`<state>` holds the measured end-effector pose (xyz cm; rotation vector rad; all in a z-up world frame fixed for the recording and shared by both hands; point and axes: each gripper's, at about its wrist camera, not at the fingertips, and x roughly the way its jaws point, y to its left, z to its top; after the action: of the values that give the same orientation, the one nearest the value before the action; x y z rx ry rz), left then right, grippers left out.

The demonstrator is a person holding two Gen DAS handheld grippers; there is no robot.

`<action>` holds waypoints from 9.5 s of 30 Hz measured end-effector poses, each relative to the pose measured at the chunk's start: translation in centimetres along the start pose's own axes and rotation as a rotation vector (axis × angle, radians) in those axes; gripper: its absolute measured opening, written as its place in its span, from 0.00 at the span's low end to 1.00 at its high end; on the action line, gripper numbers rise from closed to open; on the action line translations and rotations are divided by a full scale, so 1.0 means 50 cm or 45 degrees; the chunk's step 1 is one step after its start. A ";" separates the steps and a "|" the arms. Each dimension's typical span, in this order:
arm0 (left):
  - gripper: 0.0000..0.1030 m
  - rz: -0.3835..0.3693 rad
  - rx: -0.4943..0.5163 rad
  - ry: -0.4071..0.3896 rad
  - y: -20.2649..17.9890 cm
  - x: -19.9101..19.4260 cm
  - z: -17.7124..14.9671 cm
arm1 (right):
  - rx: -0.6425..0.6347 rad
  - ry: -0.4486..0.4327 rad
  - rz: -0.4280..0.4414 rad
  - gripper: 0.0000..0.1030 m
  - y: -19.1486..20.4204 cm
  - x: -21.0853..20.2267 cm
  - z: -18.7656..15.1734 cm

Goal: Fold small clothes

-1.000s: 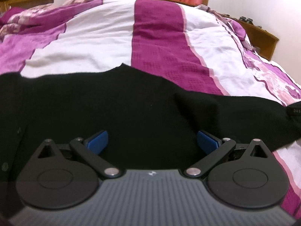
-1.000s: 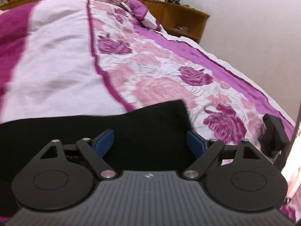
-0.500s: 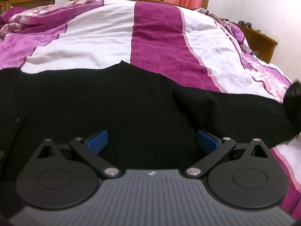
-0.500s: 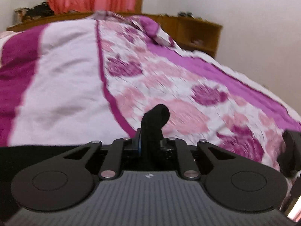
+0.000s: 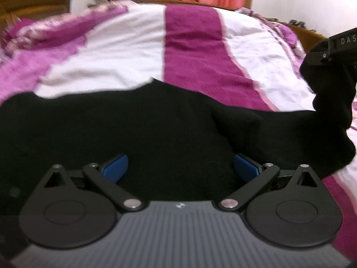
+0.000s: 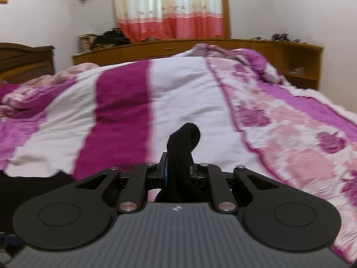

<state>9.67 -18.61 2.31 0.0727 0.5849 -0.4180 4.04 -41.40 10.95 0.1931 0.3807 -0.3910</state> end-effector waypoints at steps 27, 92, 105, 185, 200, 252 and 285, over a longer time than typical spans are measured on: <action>0.92 -0.170 -0.294 -0.077 0.193 -0.054 -0.056 | 0.080 0.258 0.557 0.90 0.219 0.002 -0.181; 0.10 -0.082 -0.408 -0.139 0.511 -0.136 0.141 | 0.429 0.565 0.269 0.83 0.076 -0.022 -0.126; 0.10 -0.012 -0.343 -0.092 0.562 -0.159 0.132 | -0.065 0.441 0.118 0.84 0.169 -0.032 -0.190; 0.11 0.037 -0.419 0.047 0.599 -0.122 0.070 | 0.033 0.534 0.332 0.06 0.190 0.057 -0.157; 0.13 0.090 -0.381 0.217 0.585 -0.067 0.040 | 0.110 0.514 0.198 0.03 0.134 0.080 -0.163; 0.21 0.182 -0.586 0.103 0.806 -0.309 0.033 | -0.439 0.255 -0.197 0.06 0.430 -0.193 -0.228; 0.75 0.308 -1.919 -0.385 1.214 -0.588 -0.355 | -0.475 0.284 0.376 0.98 0.918 -0.171 -0.396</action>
<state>2.73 50.78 0.61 -1.3258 0.4618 0.3191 8.92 8.15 1.32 -0.0737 0.6273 -0.0023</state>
